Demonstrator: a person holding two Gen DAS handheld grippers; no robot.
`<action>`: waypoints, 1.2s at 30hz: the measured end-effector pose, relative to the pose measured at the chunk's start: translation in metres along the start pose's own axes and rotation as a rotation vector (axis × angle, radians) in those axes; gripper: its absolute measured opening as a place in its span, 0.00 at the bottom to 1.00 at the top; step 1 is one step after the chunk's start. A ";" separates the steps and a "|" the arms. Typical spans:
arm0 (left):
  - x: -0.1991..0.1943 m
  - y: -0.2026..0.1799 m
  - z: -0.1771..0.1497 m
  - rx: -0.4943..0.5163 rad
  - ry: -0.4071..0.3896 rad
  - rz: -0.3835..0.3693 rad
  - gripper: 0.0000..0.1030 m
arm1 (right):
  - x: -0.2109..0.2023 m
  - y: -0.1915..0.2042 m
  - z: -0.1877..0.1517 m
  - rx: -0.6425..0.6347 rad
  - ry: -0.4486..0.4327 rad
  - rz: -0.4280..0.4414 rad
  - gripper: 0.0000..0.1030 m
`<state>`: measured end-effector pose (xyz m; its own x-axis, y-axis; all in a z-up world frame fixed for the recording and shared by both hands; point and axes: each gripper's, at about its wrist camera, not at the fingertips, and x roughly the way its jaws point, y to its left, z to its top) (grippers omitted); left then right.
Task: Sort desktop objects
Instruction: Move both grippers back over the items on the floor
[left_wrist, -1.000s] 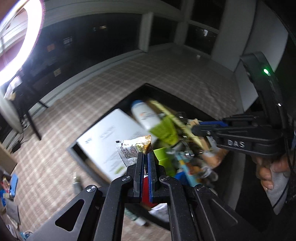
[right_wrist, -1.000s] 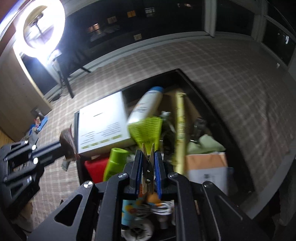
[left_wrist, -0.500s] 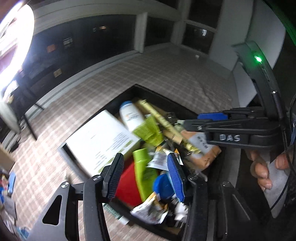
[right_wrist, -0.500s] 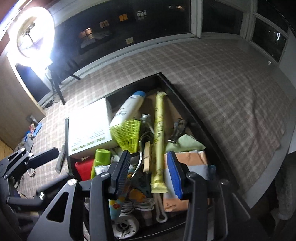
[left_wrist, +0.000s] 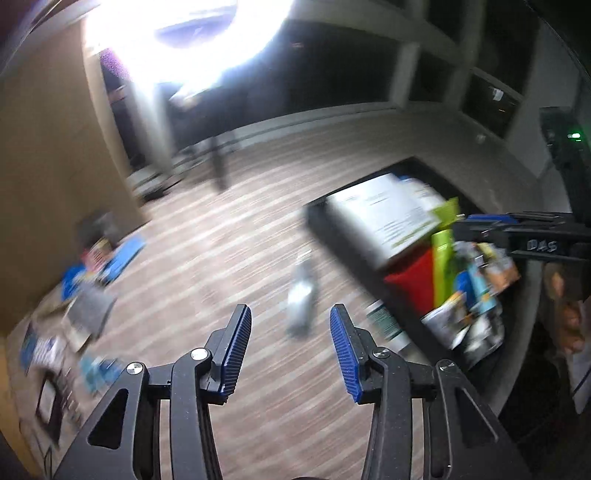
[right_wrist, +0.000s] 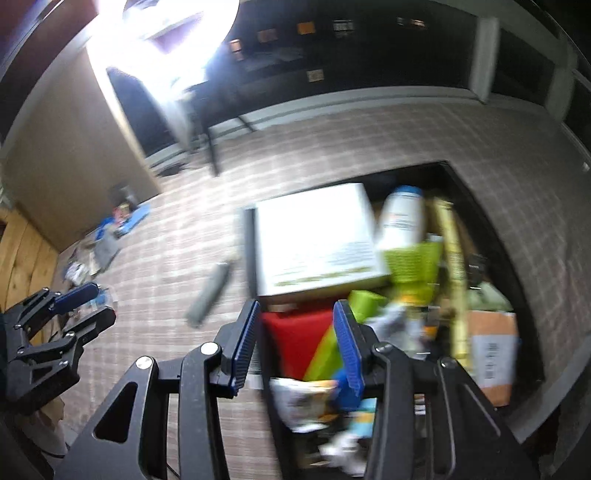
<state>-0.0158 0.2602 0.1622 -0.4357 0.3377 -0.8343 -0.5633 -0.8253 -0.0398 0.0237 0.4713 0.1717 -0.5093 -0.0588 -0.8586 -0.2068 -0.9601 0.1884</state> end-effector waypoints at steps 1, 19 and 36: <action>-0.005 0.020 -0.011 -0.022 0.008 0.022 0.39 | 0.004 0.017 -0.001 -0.025 0.007 0.013 0.40; -0.029 0.257 -0.138 -0.385 0.102 0.201 0.38 | 0.095 0.249 -0.011 -0.348 0.148 0.132 0.40; 0.024 0.278 -0.138 -0.398 0.156 0.219 0.44 | 0.184 0.340 -0.024 -0.542 0.337 0.221 0.40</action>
<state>-0.0855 -0.0234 0.0554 -0.3865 0.0901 -0.9179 -0.1447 -0.9888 -0.0361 -0.1203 0.1280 0.0668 -0.1849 -0.2672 -0.9457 0.3657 -0.9119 0.1861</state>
